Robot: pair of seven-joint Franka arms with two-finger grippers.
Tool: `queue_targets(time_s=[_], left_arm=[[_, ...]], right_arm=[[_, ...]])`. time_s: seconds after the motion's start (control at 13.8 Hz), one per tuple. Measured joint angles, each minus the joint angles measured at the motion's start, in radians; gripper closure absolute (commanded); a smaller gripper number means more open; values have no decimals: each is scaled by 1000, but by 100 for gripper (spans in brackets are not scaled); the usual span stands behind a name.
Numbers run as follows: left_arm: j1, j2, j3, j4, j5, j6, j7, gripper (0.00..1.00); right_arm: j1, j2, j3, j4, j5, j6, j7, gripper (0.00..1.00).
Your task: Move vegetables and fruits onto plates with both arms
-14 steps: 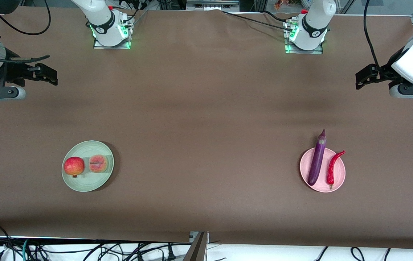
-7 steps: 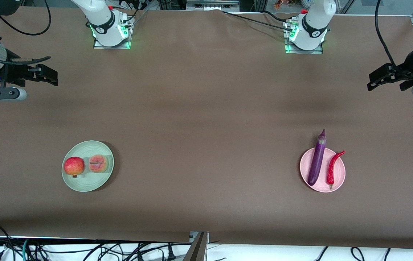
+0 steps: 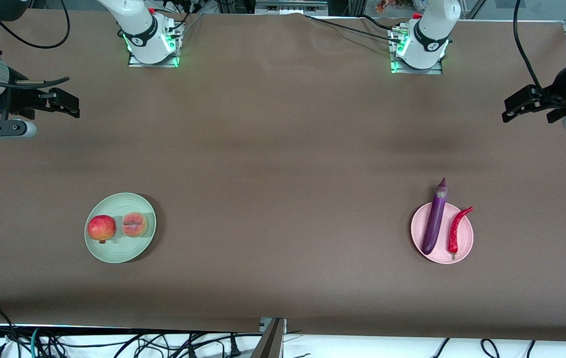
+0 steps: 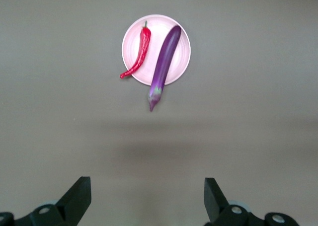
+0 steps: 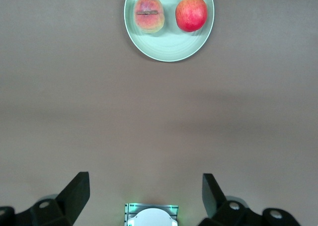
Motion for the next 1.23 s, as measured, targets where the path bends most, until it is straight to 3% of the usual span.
queue_targets(time_s=[0.36,1.23], left_arm=[[5,36,4,0,26,94,1,0],[-7,62,-35,5,13,149,2,0]], right_arm=[[0,0,0,0,0,0,0,0],[0,0,0,0,0,0,0,0]])
